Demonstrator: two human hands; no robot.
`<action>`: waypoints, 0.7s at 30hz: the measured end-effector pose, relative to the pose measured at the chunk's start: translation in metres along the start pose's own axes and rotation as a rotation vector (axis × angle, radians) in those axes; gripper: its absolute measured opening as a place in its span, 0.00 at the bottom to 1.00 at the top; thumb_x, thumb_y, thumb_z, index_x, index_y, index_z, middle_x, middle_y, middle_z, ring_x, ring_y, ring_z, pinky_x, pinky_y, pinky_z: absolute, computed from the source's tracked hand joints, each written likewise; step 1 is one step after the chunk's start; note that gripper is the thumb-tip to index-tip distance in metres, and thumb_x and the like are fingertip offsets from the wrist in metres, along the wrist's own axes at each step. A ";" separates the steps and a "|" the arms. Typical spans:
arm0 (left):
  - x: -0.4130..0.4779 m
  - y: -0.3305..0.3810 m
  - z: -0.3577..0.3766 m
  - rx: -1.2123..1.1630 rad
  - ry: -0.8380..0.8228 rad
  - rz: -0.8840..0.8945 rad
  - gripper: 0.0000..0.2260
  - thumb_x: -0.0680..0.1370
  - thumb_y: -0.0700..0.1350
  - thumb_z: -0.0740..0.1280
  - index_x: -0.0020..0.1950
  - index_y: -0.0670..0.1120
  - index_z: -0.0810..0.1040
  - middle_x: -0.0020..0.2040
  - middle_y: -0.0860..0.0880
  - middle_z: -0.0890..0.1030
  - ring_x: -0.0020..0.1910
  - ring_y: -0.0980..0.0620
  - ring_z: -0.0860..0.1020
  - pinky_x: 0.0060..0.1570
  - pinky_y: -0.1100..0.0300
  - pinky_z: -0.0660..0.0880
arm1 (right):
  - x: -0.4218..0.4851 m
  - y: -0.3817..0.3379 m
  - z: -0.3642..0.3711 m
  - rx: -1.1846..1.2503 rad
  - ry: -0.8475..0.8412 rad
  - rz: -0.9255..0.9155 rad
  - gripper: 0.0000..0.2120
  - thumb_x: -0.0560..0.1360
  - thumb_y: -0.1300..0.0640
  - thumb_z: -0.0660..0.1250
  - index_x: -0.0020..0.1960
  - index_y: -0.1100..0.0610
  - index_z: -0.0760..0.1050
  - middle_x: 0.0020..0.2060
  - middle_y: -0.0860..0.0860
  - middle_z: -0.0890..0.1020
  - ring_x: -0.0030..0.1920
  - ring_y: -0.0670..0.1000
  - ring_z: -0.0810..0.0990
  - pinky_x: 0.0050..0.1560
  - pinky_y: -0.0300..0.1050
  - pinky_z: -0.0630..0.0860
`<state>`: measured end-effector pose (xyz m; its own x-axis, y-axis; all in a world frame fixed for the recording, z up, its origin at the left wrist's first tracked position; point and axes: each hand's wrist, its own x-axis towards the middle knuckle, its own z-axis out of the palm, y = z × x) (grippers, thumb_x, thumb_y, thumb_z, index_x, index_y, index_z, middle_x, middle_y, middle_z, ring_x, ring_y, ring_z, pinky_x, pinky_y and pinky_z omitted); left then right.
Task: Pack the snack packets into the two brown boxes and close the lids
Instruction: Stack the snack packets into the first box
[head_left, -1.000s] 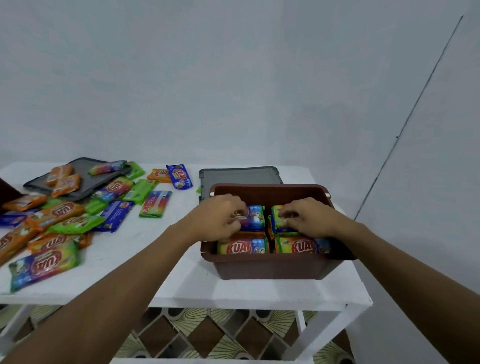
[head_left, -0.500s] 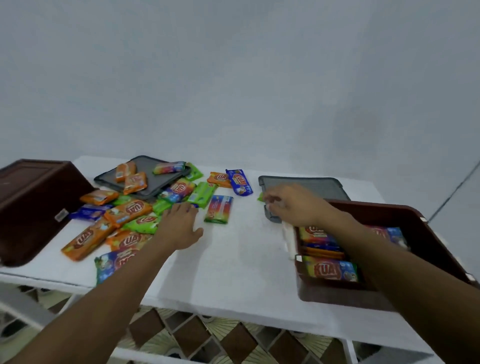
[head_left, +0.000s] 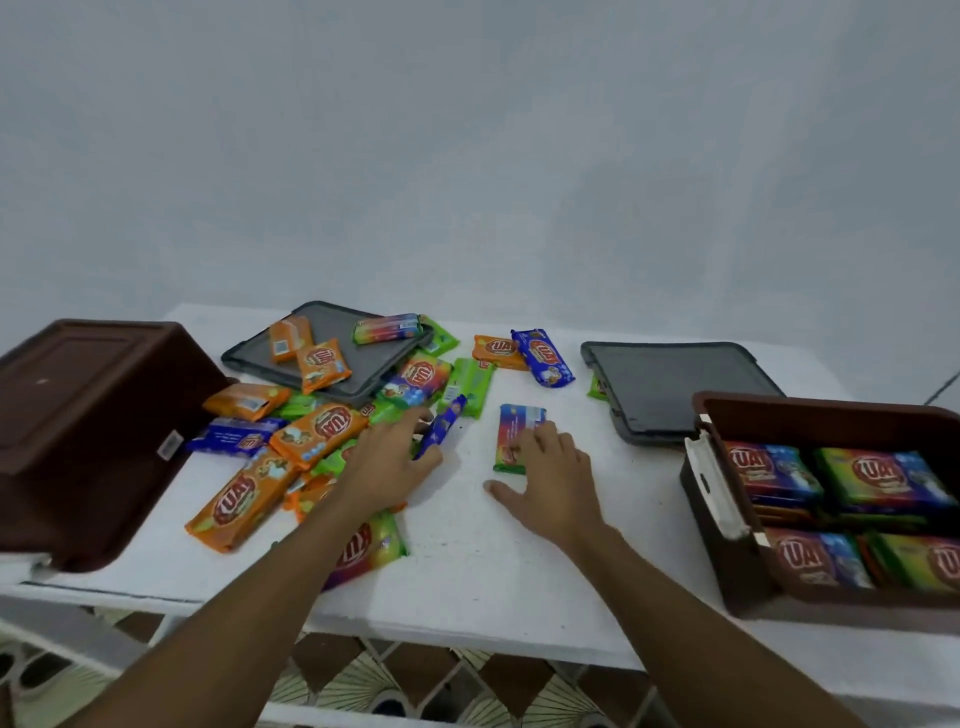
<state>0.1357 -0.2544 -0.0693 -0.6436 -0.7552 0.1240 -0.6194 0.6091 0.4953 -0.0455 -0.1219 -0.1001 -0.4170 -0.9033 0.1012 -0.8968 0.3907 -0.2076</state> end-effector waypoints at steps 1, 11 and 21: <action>0.000 -0.002 0.001 -0.058 0.028 -0.015 0.16 0.80 0.49 0.62 0.67 0.49 0.69 0.52 0.51 0.81 0.43 0.50 0.80 0.37 0.54 0.77 | -0.005 -0.001 0.004 0.024 0.063 0.037 0.31 0.70 0.28 0.60 0.63 0.49 0.68 0.62 0.50 0.70 0.58 0.50 0.69 0.57 0.46 0.71; 0.006 -0.002 0.007 -0.073 -0.007 -0.038 0.16 0.83 0.51 0.57 0.71 0.56 0.68 0.45 0.53 0.80 0.35 0.57 0.76 0.26 0.62 0.65 | -0.020 0.005 0.001 0.623 0.359 0.305 0.15 0.80 0.53 0.61 0.66 0.52 0.69 0.55 0.52 0.79 0.48 0.47 0.78 0.41 0.32 0.73; 0.025 0.006 -0.009 -0.463 -0.241 -0.161 0.30 0.78 0.39 0.68 0.77 0.51 0.61 0.63 0.49 0.73 0.52 0.53 0.78 0.43 0.59 0.80 | -0.022 0.008 -0.011 0.820 0.232 0.481 0.25 0.73 0.49 0.73 0.67 0.47 0.68 0.59 0.50 0.77 0.53 0.50 0.80 0.46 0.43 0.82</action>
<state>0.1202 -0.2718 -0.0559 -0.6752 -0.7205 -0.1583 -0.4912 0.2790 0.8252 -0.0453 -0.0973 -0.0930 -0.8088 -0.5881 -0.0005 -0.2792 0.3847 -0.8798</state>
